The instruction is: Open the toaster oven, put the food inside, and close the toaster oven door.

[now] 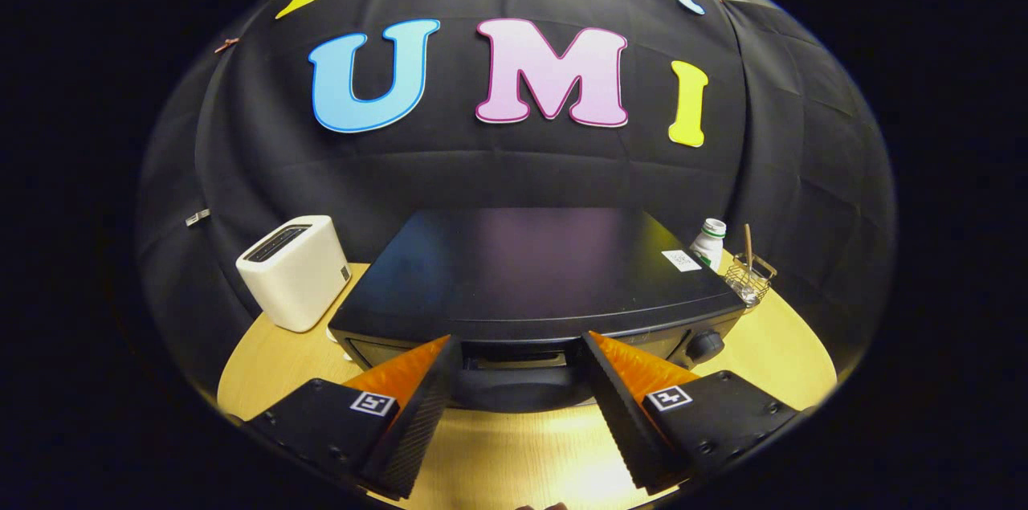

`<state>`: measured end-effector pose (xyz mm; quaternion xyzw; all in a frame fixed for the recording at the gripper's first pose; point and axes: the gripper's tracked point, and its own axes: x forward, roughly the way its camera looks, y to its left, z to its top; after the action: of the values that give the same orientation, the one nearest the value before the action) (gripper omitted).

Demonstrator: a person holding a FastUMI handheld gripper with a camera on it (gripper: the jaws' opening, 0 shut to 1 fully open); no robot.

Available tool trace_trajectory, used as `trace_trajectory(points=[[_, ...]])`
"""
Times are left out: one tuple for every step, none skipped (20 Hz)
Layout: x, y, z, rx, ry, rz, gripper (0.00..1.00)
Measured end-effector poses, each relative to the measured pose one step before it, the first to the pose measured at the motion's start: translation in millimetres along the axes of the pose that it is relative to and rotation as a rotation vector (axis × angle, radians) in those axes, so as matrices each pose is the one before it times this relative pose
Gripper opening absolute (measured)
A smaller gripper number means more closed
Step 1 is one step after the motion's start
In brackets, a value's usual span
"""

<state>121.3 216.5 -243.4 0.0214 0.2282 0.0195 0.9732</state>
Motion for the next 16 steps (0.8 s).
trace_trajectory(points=[[-3.00, -0.41, 0.61, -0.00215, -0.00131, 0.00061, 0.97], [-0.70, -0.56, -0.59, 0.00592, 0.00105, 0.00167, 0.98], [-2.95, 0.07, -2.26, 0.00374, 0.00355, 0.00117, 0.98], [-3.08, 0.18, -1.72, -0.00382, -0.00007, 0.00075, 0.97], [-4.57, -0.22, -3.00, -0.00325, -0.00020, -0.00005, 0.98], [-4.93, -0.93, -3.68, 0.00099, -0.00011, -0.00069, 0.98], [-4.60, -1.03, -7.48, 0.00424, 0.00938, -0.00270, 0.98], [-4.76, -0.37, -5.76, 0.00213, 0.00556, 0.00039, 0.97], [-4.64, -0.20, -2.06, 0.00025, -0.00942, -0.00163, 0.98], [-4.12, -0.23, -5.42, 0.00163, 0.00804, -0.00011, 0.98], [-4.60, -0.64, -5.27, 0.00518, -0.00081, -0.00105, 0.98], [-3.05, -0.15, -4.66, 0.00287, 0.00614, 0.00043, 0.98], [-3.40, 0.27, -4.21, -0.00012, 0.00310, 0.00062, 0.98], [-2.68, -0.38, -4.05, -0.00008, 0.00205, -0.00029, 0.98], [-2.49, -0.94, -5.18, 0.00004, 0.00469, -0.00004, 0.98], [-2.84, -0.28, -3.64, 0.00110, 0.00146, -0.00073, 0.98]])
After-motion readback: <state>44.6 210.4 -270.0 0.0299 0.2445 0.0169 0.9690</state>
